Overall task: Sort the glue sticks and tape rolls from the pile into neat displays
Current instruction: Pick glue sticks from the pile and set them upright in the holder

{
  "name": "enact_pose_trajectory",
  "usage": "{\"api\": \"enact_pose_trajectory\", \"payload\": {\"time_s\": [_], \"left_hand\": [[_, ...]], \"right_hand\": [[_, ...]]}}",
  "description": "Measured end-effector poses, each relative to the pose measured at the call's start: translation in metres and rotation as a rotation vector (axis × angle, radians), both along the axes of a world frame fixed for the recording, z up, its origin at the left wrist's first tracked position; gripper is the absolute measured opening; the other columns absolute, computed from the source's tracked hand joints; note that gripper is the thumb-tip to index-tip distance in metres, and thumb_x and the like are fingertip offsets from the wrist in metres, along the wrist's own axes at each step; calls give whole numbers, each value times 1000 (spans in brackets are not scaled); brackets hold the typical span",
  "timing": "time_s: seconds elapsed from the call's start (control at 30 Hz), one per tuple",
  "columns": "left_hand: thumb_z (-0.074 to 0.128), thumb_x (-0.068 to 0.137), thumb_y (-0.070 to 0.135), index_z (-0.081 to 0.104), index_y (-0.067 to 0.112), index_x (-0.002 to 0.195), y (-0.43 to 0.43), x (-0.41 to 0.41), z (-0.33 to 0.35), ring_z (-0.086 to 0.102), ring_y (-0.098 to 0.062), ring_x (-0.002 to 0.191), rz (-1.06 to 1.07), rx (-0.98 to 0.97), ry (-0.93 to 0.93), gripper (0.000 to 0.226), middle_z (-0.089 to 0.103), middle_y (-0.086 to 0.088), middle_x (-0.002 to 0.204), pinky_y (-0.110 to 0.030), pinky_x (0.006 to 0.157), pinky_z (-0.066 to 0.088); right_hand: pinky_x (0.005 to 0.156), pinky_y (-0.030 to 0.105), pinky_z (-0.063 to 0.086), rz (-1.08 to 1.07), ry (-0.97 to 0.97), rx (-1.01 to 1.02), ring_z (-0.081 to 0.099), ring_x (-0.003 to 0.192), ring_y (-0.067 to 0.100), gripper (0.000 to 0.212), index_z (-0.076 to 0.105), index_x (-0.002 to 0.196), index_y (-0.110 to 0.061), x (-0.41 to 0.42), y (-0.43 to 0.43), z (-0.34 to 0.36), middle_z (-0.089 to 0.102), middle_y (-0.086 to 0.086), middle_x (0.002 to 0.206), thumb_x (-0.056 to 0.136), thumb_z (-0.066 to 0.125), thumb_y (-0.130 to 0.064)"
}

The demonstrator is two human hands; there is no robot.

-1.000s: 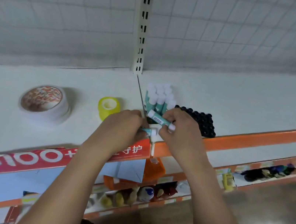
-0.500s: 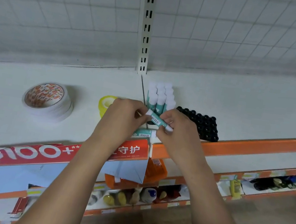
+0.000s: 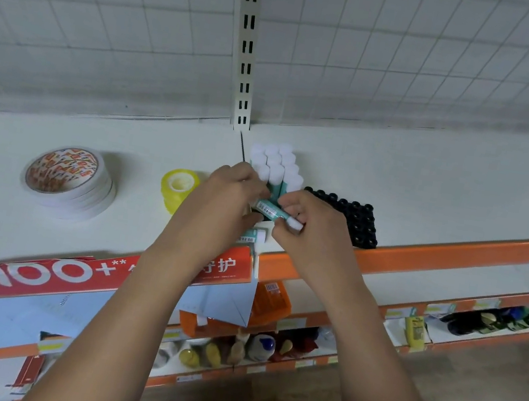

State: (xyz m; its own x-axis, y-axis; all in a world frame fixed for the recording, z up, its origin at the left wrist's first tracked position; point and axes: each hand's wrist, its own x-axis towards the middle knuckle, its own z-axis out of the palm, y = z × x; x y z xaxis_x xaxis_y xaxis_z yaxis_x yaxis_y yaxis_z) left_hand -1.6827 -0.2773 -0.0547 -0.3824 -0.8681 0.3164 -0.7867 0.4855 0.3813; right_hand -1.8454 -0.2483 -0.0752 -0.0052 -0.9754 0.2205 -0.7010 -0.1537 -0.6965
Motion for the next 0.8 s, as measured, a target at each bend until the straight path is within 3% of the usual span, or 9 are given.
{"api": "enact_pose_trajectory", "payload": {"time_s": [0.13,0.27,0.4,0.47,0.53,0.7,0.8], "left_hand": [[74,83,26,74,14,105,1,1,-2,53,-24,99,-4,-16,-109,25,59,0,108,-32,80,44],[73,82,17,66,15,114,8,-3,1,60,-22,93,-24,23,-2,32,61,-2,110,-35,78,50],[66,86,9,67,16,108,13,-1,10,59,-13,83,-107,-23,130,23,64,1,103,-37,75,53],[65,90,21,69,16,101,14,-3,16,60,-12,81,-159,-7,171,12,65,2,95,-37,75,53],[66,90,32,68,15,96,15,-5,18,61,-15,81,-158,22,172,18,65,0,89,-38,74,52],[71,86,22,67,11,98,12,-4,18,61,-19,79,-110,-15,159,17,66,-3,86,-41,74,52],[72,85,16,71,13,100,11,-2,18,63,-17,78,-94,-46,192,16,67,-2,85,-40,75,54]], "right_hand": [[74,12,46,-33,-112,-11,60,87,5,30,57,113,-22,1,2,3,63,-8,101,85,68,-20],[75,23,53,-46,-129,-35,62,84,8,29,58,109,-18,3,2,5,64,-6,97,83,73,-21],[72,12,48,-31,-67,-65,60,81,3,23,63,104,-15,4,2,5,65,-7,93,83,73,-18],[71,7,46,-24,-90,-82,58,78,-5,25,61,105,-16,6,3,9,62,-14,91,82,71,-15],[74,3,43,-14,-105,-104,55,81,-11,30,57,109,-17,8,4,11,61,-14,94,82,69,-12],[74,1,43,-4,-135,-116,55,81,-16,37,54,115,-15,12,6,11,55,-17,91,83,73,-15],[76,9,50,-19,-122,-117,59,80,-4,35,57,110,-15,9,6,9,60,-9,94,81,77,-17]]}}
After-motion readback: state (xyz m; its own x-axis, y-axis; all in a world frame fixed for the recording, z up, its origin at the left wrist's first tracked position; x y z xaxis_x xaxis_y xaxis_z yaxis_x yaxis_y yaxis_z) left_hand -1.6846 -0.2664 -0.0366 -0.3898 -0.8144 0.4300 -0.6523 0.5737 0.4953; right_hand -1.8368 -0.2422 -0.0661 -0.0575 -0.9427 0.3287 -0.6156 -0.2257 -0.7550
